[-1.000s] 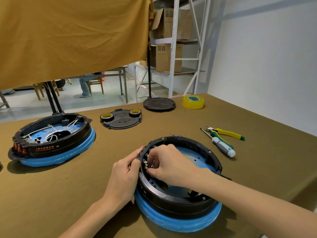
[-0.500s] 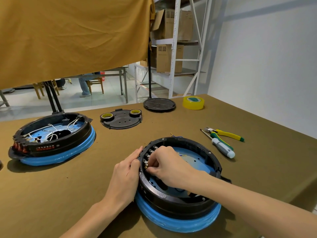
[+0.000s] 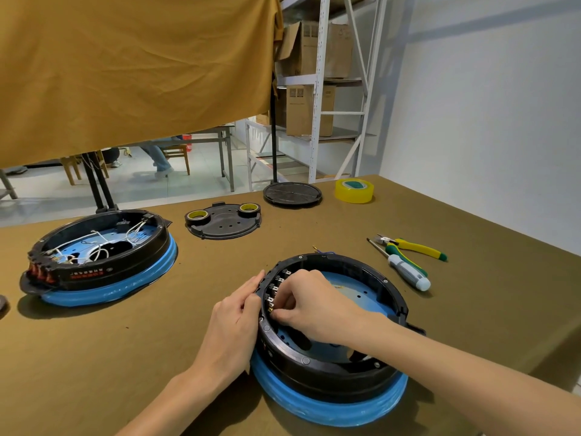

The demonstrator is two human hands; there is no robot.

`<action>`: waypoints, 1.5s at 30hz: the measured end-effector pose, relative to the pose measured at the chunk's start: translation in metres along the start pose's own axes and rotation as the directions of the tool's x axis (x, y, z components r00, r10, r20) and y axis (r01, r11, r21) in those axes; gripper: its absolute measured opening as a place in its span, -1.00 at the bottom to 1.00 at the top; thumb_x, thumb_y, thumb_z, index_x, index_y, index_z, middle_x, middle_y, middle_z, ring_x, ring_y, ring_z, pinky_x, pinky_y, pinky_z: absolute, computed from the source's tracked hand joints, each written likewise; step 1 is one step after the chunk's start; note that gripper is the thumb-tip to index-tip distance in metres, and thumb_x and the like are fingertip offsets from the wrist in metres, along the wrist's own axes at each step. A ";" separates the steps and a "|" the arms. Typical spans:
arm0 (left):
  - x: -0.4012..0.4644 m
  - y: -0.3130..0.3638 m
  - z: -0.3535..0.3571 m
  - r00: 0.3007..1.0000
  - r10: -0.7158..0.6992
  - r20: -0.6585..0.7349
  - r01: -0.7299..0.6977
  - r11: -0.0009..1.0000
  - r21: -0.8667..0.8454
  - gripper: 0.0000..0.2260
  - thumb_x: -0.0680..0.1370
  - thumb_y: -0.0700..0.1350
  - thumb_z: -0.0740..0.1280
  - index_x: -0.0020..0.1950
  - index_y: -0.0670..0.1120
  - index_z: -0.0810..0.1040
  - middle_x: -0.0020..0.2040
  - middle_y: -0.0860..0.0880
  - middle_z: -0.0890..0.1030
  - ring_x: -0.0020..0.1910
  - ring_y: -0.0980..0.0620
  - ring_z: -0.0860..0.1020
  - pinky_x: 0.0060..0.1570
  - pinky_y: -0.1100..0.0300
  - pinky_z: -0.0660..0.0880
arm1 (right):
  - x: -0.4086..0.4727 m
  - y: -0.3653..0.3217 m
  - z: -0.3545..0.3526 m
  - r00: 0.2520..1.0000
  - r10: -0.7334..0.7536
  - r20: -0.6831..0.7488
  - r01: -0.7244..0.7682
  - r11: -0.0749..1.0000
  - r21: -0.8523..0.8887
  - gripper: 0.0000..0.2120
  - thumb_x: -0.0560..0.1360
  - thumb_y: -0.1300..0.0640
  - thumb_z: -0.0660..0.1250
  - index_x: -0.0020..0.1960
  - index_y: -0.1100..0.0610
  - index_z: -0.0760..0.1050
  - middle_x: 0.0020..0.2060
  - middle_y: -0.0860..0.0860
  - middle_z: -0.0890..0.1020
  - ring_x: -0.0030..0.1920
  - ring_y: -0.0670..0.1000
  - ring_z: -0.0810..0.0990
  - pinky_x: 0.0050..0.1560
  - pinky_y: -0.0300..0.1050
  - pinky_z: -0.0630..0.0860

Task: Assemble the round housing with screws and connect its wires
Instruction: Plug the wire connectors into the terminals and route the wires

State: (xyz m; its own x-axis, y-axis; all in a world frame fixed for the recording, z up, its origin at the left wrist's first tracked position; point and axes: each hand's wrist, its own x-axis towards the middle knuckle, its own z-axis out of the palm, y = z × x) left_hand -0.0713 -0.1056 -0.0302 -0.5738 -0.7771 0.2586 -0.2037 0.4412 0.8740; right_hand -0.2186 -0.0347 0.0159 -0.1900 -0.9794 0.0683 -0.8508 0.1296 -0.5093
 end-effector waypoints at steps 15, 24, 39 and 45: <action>0.000 -0.003 0.003 0.997 0.031 -0.070 -0.031 1.000 -0.003 -0.61 0.71 -0.04 0.12 0.53 -0.01 0.43 0.45 0.09 0.52 0.41 0.25 0.45 0.43 0.34 0.34 | 0.002 -0.003 -0.002 0.997 0.038 0.064 -0.034 0.998 -0.057 -0.90 0.61 0.07 0.40 -0.01 0.10 0.62 -0.21 -0.03 0.57 -0.24 -0.07 0.51 -0.30 -0.21 0.39; -0.003 0.000 0.007 0.998 -0.015 -0.068 0.011 0.999 -0.050 -0.42 0.55 0.12 0.03 0.55 0.01 0.42 0.51 0.09 0.47 0.51 0.20 0.37 0.56 0.06 0.29 | 0.002 -0.004 0.002 0.999 0.041 0.031 -0.042 0.999 0.034 -0.85 0.61 0.16 0.38 -0.04 0.22 0.68 -0.22 0.10 0.72 -0.18 0.06 0.70 -0.04 0.08 0.68; -0.002 -0.001 0.002 0.997 0.072 -0.013 -0.072 0.997 0.026 -0.45 0.60 0.10 0.04 0.55 -0.03 0.40 0.49 0.08 0.49 0.47 0.24 0.41 0.52 0.13 0.34 | 0.000 0.005 0.003 0.999 -0.034 -0.034 0.036 0.998 0.052 -0.90 0.55 0.13 0.43 -0.13 0.08 0.67 -0.26 -0.03 0.70 -0.23 -0.09 0.67 -0.12 -0.08 0.67; 0.003 -0.004 -0.005 0.990 0.136 0.043 -0.141 0.980 0.140 -0.49 0.66 0.09 0.04 0.56 -0.06 0.38 0.50 0.04 0.49 0.48 0.19 0.42 0.50 0.05 0.38 | 0.000 0.021 -0.026 0.999 0.019 -0.042 -0.014 0.993 0.117 -0.88 0.52 0.04 0.50 -0.13 0.08 0.70 -0.27 -0.04 0.72 -0.25 -0.12 0.67 -0.18 -0.20 0.64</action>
State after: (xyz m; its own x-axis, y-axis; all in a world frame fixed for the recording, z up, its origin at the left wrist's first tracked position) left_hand -0.0680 -0.1119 -0.0313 -0.6297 -0.6897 0.3575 -0.2295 0.6048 0.7626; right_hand -0.2489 -0.0281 0.0274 -0.2268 -0.9694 0.0942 -0.7846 0.1245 -0.6074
